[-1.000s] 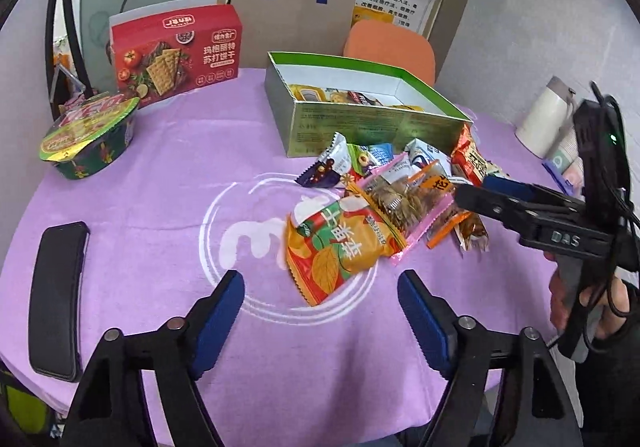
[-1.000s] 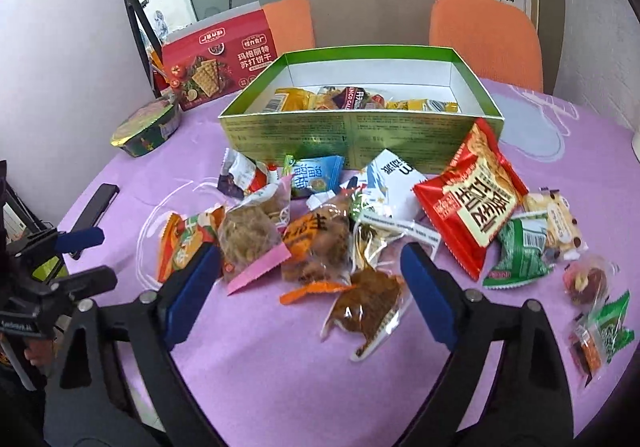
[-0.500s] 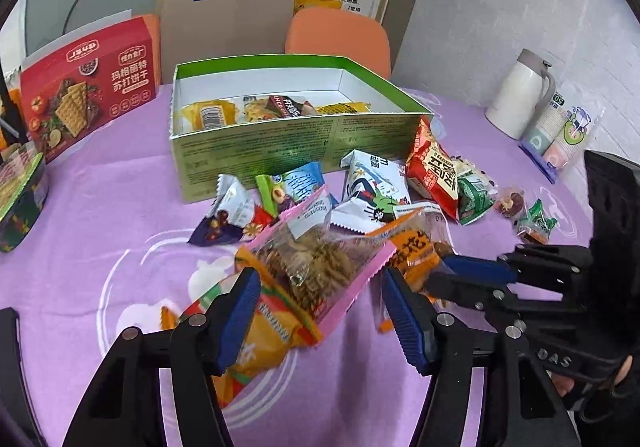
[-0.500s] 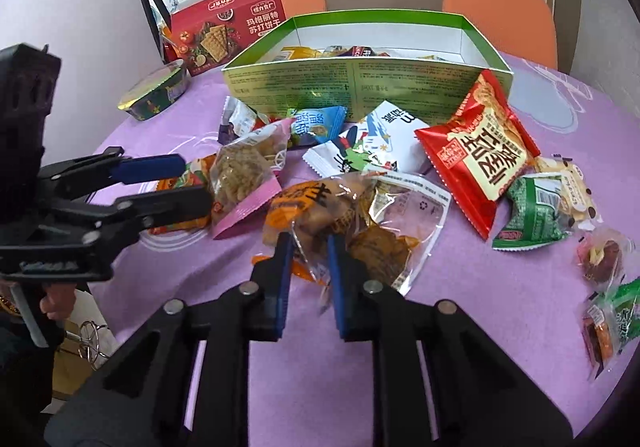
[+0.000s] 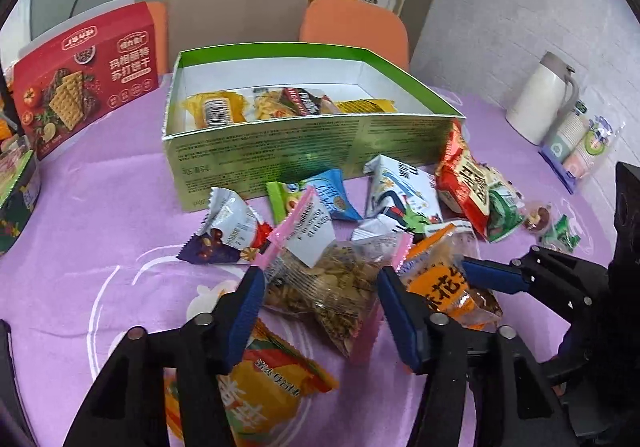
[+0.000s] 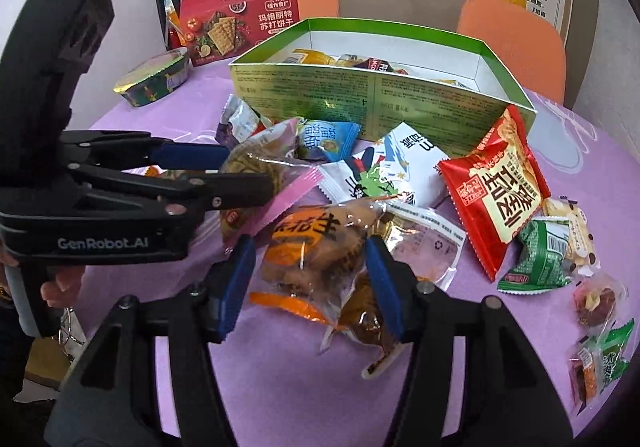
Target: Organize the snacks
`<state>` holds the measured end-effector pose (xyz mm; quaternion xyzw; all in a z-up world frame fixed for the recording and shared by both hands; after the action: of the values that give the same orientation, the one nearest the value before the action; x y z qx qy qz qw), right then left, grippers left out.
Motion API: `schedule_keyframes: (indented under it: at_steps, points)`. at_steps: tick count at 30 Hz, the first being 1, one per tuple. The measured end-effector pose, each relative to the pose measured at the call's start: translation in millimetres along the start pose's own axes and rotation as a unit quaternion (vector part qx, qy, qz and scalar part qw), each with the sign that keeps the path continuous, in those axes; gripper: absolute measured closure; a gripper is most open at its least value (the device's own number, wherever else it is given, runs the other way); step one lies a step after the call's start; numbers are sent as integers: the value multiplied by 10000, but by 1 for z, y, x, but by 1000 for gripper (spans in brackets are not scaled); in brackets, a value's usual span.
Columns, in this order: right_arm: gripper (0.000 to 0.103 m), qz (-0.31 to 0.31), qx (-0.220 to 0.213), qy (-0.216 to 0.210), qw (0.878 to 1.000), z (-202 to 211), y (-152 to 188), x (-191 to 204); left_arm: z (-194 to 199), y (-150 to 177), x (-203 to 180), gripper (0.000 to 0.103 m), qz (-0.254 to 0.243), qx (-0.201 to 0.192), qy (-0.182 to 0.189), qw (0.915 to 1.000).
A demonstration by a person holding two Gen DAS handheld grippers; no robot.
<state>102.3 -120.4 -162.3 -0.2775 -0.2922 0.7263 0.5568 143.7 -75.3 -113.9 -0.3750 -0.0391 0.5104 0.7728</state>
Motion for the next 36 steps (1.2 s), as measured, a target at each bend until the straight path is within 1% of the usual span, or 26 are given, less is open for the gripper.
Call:
schedule_keyframes:
  at_steps: [1, 5, 6, 9, 10, 11, 13, 14, 16, 18, 20, 22, 24, 27, 30, 33, 36]
  points:
    - [45, 25, 10, 7, 10000, -2, 0, 1, 0, -1, 2, 30, 51, -23, -27, 10000]
    - [45, -17, 76, -44, 10000, -7, 3, 2, -9, -2, 5, 29, 180, 32, 145, 9997]
    - [45, -21, 133, -67, 9999, -9, 5, 3, -12, -3, 4, 29, 172, 65, 153, 9997]
    - [45, 82, 98, 25, 9999, -8, 8, 4, -17, -2, 2, 28, 106, 118, 98, 9998]
    - [47, 52, 97, 1, 9999, -8, 8, 4, -18, -2, 1, 28, 43, 123, 61, 9999]
    - [51, 3, 110, -22, 9999, -7, 8, 4, -19, -1, 0, 33, -39, 136, 27, 9999]
    - [54, -75, 134, -78, 9999, -6, 9, 3, -17, 0, -4, 45, -177, 171, 31, 9997]
    - [55, -120, 142, -124, 9997, -4, 10, 2, -15, 2, -6, 48, -169, 202, 70, 9996]
    - [56, -177, 133, -193, 9996, 0, 10, 2, -11, 4, -7, 51, -180, 201, 108, 9996]
    - [56, -218, 63, -262, 9994, 8, 9, 1, -5, 6, -7, 51, -103, 156, 144, 9997]
    - [56, -266, -53, -328, 9991, 19, 5, -1, 5, 5, -7, 51, 39, 61, 290, 9996]
    - [56, -304, -197, -379, 9986, 32, -2, -4, 19, 0, -8, 51, 67, -70, 353, 9993]
    - [56, -352, -393, -422, 9977, 46, -15, -10, 35, -12, -10, 51, 53, -257, 380, 9989]
    - [56, -450, -747, -388, 9954, 64, -45, -23, 59, -40, -13, 51, 68, -620, 438, 9971]
    - [56, -562, -1012, -221, 9930, 69, -78, -42, 76, -74, -15, 51, 48, -955, 396, 9946]
    - [56, -690, -1133, -57, 9911, 60, -107, -61, 80, -105, -10, 51, 19, -1112, 241, 9935]
    - [56, -879, -1048, 20, 9906, 35, -125, -78, 67, -128, -1, 51, 138, -1105, 150, 9937]
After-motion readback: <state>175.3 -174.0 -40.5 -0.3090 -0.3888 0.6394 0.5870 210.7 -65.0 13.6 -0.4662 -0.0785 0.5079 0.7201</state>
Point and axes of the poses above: each gripper's, at about its wrist camera, not at the fingertips, and z roughly against the way its jaws point, x to its left, y to its underside, the point moved 10 cm from there along -z, roughly the way its jaws point, and after that the axes turned 11 degrees about y, right-handed, at the moved point
